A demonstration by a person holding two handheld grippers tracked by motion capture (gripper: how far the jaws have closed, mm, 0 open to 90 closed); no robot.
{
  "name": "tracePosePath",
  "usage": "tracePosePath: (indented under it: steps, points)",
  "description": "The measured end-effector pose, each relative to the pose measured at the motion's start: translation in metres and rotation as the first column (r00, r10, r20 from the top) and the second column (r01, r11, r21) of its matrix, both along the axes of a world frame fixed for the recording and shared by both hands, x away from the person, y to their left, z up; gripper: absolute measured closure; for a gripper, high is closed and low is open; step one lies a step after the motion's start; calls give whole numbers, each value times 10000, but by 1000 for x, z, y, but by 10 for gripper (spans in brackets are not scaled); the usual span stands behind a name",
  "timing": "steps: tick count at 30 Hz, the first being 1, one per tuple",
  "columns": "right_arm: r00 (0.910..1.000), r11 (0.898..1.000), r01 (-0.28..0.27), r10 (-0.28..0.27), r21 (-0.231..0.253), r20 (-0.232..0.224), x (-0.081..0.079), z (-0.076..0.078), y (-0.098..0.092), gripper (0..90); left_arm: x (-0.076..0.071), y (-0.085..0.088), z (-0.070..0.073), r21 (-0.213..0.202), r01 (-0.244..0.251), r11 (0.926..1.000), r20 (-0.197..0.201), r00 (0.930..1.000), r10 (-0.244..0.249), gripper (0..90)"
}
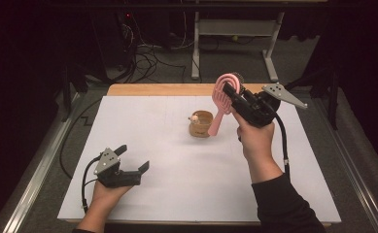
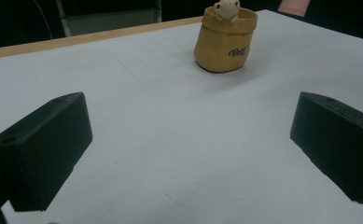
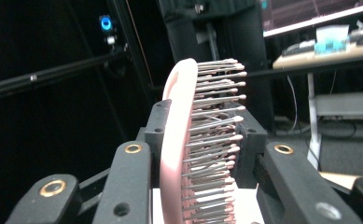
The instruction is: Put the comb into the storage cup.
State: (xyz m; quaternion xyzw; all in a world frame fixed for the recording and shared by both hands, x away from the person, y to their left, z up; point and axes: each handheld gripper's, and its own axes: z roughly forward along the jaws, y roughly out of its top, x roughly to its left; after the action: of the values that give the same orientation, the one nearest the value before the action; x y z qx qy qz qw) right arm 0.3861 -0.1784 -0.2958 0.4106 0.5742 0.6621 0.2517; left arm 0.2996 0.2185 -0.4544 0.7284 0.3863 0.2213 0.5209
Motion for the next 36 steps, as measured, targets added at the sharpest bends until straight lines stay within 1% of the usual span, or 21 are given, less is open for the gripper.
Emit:
tracePosePath:
  steps: [2,4,8,10,12,16,19,22,23,25,26,30,33,36]
  points:
    - [9995,9998,180,-177,-106,259,5,5,3,668,0,0,0,-39,0,10000,33,10000,0,0]
    - [9985,9994,316,-311,-107,454,10,8,6,668,-1,0,1,-102,8,9999,71,10000,-8,0]
    - [9978,9993,368,-368,12,545,22,12,12,668,-2,0,2,-195,42,9998,111,9999,-40,0]
    - [9975,9991,418,-418,9,572,29,10,16,667,-2,0,2,-199,45,9998,114,9999,-43,0]
    - [9969,9984,571,-569,-26,543,37,4,19,667,-3,0,1,-244,43,9997,99,9999,-41,0]
    - [9970,9980,628,-632,90,442,51,-12,25,667,-3,2,0,-263,30,9996,51,10000,-29,0]
    - [9960,9964,846,-849,90,288,60,-26,31,666,-2,3,-1,-325,-5,9995,39,10000,6,0]
    - [9960,9956,895,-897,276,50,67,-38,34,666,-2,4,-2,-326,-19,9995,-10,10000,19,0]
    - [9962,9957,867,-866,313,-37,69,-41,35,666,-2,5,-2,-295,-15,9996,0,10000,15,0]
    - [9956,9952,937,-937,279,16,69,-48,38,666,-2,5,-2,-296,-25,9996,44,10000,26,0]
    - [9959,9955,900,-900,310,-36,70,-52,39,666,-3,5,-2,-273,-12,9996,68,10000,14,0]
    - [9965,9944,806,-791,684,-255,73,-65,40,665,-5,6,-1,-298,3,9996,241,9997,4,0]
    - [9962,9940,805,-778,738,-396,74,-72,41,664,-5,7,-1,-311,-29,9995,249,9997,36,0]
    - [9960,9920,715,-655,1039,-604,75,-77,41,664,-5,8,0,-346,-53,9994,268,9996,63,0]
